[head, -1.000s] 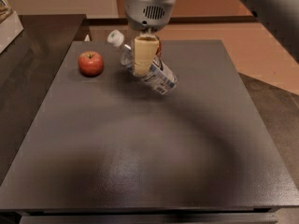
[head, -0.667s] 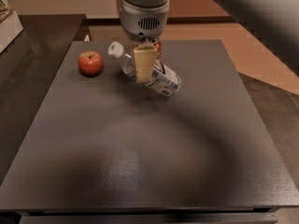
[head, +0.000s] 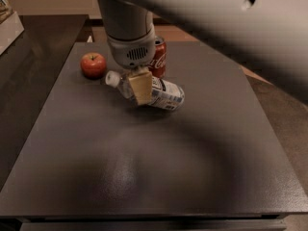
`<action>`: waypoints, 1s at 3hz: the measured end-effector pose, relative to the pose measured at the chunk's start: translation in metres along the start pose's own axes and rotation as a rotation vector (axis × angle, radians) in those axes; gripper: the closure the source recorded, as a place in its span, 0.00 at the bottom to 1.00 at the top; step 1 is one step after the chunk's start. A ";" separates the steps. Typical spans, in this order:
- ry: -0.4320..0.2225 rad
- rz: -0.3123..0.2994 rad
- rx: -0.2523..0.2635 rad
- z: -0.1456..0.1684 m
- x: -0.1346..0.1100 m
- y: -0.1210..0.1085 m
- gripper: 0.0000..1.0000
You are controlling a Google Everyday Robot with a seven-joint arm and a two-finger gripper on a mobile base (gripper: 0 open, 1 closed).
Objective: Knock blue plastic bottle over
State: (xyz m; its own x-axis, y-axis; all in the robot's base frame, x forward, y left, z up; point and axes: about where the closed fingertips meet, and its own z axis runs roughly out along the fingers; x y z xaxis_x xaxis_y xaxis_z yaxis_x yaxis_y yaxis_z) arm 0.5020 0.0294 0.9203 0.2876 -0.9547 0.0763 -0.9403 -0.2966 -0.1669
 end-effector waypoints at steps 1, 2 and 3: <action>0.050 -0.036 -0.012 0.014 -0.010 0.009 0.57; 0.079 -0.064 -0.023 0.026 -0.018 0.018 0.36; 0.083 -0.083 -0.032 0.034 -0.025 0.025 0.13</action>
Offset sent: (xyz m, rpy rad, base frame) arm -0.0359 0.0081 -0.0441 -0.1764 0.0321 0.0679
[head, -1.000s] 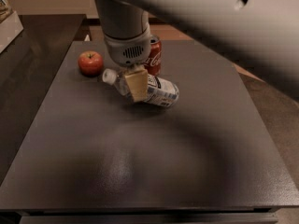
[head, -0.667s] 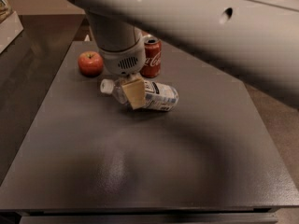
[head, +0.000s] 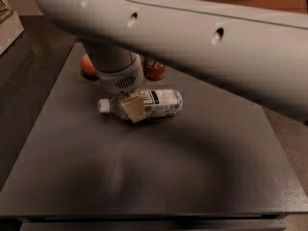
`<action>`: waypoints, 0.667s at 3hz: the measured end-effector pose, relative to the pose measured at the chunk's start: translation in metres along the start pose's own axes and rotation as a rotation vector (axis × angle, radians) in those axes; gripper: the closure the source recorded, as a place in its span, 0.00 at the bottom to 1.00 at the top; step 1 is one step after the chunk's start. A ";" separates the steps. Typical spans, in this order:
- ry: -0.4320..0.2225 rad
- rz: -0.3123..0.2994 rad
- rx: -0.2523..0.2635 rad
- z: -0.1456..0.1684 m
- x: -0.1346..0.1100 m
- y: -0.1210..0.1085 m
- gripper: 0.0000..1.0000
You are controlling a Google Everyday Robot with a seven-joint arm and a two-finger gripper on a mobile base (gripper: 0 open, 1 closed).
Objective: Knock blue plastic bottle over
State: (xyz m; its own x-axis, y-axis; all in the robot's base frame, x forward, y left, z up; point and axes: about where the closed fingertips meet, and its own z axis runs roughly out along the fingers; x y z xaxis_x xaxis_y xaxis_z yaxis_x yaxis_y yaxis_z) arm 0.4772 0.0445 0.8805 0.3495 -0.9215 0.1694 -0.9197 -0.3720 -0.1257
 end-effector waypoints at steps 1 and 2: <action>-0.007 0.000 0.010 0.001 -0.002 -0.003 0.00; -0.007 0.000 0.010 0.001 -0.002 -0.003 0.00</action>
Offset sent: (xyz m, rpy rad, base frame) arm 0.0021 0.0026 -0.0012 0.0095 -0.0063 0.0029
